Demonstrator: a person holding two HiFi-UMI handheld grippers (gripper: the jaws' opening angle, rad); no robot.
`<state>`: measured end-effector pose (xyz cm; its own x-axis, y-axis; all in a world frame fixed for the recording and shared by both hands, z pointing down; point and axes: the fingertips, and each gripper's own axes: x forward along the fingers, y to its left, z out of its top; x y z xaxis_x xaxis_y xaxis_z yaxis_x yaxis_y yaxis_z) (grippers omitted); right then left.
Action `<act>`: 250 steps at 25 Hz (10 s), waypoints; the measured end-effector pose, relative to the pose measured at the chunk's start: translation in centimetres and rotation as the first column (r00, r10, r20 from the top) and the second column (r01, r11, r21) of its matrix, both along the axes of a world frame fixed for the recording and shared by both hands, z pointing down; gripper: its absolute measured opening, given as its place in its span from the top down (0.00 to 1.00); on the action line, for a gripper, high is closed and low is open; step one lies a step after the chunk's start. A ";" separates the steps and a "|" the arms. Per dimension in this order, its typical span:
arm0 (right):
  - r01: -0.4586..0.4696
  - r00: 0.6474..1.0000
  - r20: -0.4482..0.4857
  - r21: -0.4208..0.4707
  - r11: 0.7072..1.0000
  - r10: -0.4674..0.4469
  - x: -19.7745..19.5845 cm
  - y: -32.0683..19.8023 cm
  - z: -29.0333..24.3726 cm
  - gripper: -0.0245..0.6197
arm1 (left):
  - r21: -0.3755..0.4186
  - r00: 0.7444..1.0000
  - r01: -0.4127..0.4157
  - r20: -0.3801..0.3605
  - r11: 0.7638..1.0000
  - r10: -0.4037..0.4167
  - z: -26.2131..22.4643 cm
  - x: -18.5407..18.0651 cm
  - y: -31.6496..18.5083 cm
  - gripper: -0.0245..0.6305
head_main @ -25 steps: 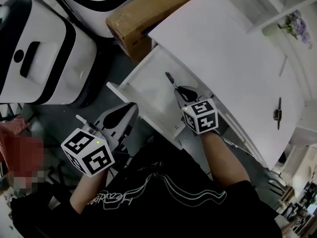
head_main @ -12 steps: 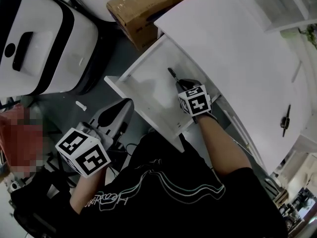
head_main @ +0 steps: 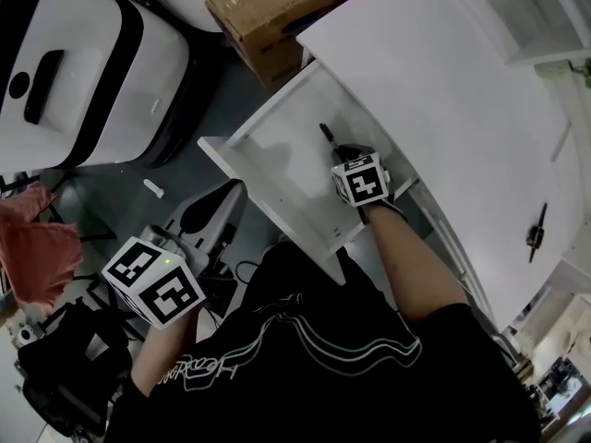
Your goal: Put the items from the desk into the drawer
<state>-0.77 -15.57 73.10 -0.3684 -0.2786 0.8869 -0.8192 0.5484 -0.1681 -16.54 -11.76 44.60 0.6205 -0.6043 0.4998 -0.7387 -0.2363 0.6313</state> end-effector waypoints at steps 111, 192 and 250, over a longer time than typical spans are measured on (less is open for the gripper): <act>-0.385 0.663 -0.341 0.608 0.694 0.666 58.7 16.6 -24.6 0.89 | 0.145 0.650 -0.754 0.022 0.641 0.760 -9.2 45.9 7.2 0.93; 0.401 0.912 -0.057 0.342 0.850 -0.407 -7.9 1.3 -10.9 0.89 | 0.029 0.995 0.093 -0.042 0.995 -0.092 -3.5 -2.7 5.9 0.93; -0.400 0.735 0.662 0.596 0.696 -0.145 6.5 20.1 -53.2 0.88 | 0.479 0.786 -0.527 -0.039 0.702 0.617 -24.0 16.8 14.4 0.93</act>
<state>5.75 4.57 19.93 -0.6453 -0.7639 -0.0076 -0.7292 0.6189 -0.2919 0.31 2.60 20.56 0.9677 -0.2192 0.1245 -0.2521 -0.8465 0.4689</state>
